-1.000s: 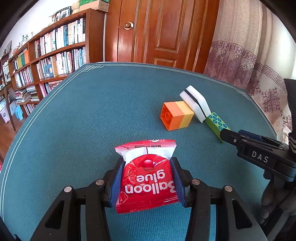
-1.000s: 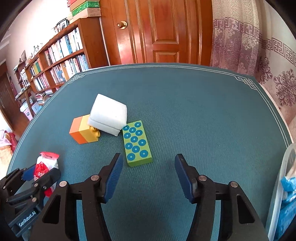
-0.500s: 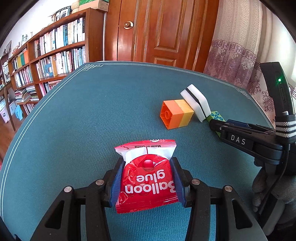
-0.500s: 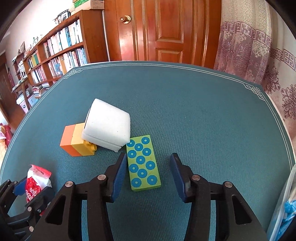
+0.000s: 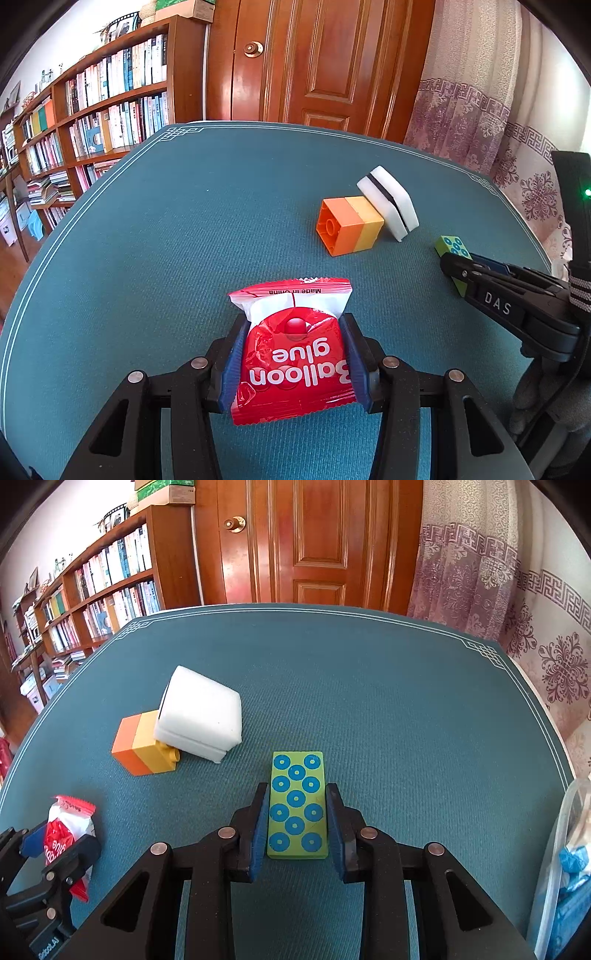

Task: Organize objects
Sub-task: 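Carry the green block to the bowl and release it with the right tool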

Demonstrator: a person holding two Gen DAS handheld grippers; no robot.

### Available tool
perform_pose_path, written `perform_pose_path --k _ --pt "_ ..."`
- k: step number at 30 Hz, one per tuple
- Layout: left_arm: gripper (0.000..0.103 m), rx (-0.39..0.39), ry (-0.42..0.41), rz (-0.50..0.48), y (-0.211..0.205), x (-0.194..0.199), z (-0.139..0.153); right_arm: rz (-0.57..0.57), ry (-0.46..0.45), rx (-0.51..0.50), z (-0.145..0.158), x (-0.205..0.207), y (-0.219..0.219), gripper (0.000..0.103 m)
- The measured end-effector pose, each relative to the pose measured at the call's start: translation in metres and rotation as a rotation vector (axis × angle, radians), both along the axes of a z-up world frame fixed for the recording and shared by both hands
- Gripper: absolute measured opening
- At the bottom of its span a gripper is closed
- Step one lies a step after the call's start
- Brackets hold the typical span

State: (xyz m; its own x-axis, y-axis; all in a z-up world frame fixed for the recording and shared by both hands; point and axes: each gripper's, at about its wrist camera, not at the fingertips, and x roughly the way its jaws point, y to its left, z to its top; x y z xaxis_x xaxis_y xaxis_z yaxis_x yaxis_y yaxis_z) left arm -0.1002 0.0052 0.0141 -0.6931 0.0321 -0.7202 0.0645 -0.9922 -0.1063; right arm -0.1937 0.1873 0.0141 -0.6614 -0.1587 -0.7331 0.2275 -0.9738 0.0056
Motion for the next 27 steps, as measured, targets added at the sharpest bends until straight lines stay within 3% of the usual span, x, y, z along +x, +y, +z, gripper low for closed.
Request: perform_pose_path --k 13,22,27 --pt "0.051 -0.001 0.027 -0.021 0.007 0.002 0.006 -0.024 -0.005 -0.070 0.005 0.051 0.024 0.030" --pt "0.051 0.078 0.056 -0.099 0.014 0.009 0.012 -0.051 0.010 -0.105 0.014 0.087 0.040 0.030" --pt "0.051 0.078 0.070 -0.136 0.022 0.013 0.013 -0.093 0.021 -0.113 0.018 0.104 0.059 0.030"
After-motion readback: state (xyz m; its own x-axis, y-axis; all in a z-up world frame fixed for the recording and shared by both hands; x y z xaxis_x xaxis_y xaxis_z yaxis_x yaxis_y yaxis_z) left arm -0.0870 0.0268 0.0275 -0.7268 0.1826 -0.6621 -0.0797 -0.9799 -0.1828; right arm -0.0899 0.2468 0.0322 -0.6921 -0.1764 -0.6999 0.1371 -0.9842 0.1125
